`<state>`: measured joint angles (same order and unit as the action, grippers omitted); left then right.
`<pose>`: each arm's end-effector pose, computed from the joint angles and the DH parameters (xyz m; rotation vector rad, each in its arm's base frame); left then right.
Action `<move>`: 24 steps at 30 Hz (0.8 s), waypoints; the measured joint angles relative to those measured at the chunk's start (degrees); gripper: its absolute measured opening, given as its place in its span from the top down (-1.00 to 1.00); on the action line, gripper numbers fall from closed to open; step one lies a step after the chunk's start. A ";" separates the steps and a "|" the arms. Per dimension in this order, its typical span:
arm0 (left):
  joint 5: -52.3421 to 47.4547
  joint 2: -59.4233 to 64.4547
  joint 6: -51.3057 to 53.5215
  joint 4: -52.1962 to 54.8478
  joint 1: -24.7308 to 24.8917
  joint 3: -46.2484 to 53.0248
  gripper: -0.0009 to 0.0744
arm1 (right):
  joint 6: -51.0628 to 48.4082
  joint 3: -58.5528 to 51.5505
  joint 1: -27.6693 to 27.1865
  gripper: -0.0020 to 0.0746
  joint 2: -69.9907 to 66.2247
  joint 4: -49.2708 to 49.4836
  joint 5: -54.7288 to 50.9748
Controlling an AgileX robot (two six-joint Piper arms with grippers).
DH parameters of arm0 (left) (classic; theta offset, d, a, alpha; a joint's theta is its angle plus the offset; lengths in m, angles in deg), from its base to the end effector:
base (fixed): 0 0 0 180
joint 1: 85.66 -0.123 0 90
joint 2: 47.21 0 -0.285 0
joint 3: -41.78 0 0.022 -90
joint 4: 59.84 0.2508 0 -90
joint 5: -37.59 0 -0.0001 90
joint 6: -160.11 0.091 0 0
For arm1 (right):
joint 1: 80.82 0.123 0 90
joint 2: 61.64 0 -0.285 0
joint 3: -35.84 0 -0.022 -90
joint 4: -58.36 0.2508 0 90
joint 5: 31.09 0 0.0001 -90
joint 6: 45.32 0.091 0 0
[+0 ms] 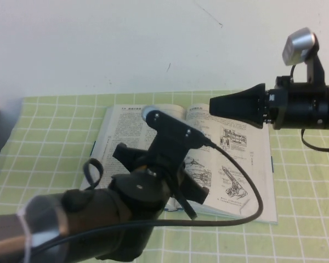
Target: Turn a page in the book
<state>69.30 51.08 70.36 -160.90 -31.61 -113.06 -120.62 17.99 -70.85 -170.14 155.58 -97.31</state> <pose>0.2270 -0.2332 0.2348 0.4975 2.0991 -0.0497 0.3217 0.1405 0.2491 -0.4500 1.9695 1.5628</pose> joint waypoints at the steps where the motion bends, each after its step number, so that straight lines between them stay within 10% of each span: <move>1: 0.00 0.00 0.00 0.00 0.00 0.00 0.99 | -0.34 0.00 0.00 0.63 0.54 -0.01 -0.03; 4: -0.18 -0.37 -0.13 0.00 0.00 0.00 0.99 | -2.39 0.35 0.00 0.91 9.45 -1.61 -0.33; 16: -3.30 -24.33 -0.68 0.00 0.00 3.29 0.99 | 1.65 3.22 -0.69 0.94 24.30 -22.23 10.21; 17: -3.30 -24.33 -0.68 0.00 0.00 3.29 0.99 | 11.59 5.16 -0.97 0.94 34.85 -47.71 16.08; 22: -11.46 -30.94 -7.74 0.00 0.00 7.46 0.99 | 12.52 5.32 -0.96 0.94 35.49 -48.67 16.08; 23: -11.46 -30.94 -7.74 0.00 0.00 7.46 0.99 | 28.91 5.53 -0.96 0.95 42.42 -74.69 12.88; 24: -28.31 -31.44 -12.35 0.61 0.14 9.39 0.99 | 28.91 5.53 -0.96 0.95 42.42 -74.69 12.88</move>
<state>40.99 19.64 58.01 -160.28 -31.47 -103.66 -91.70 23.51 -71.81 -127.72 80.89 -84.43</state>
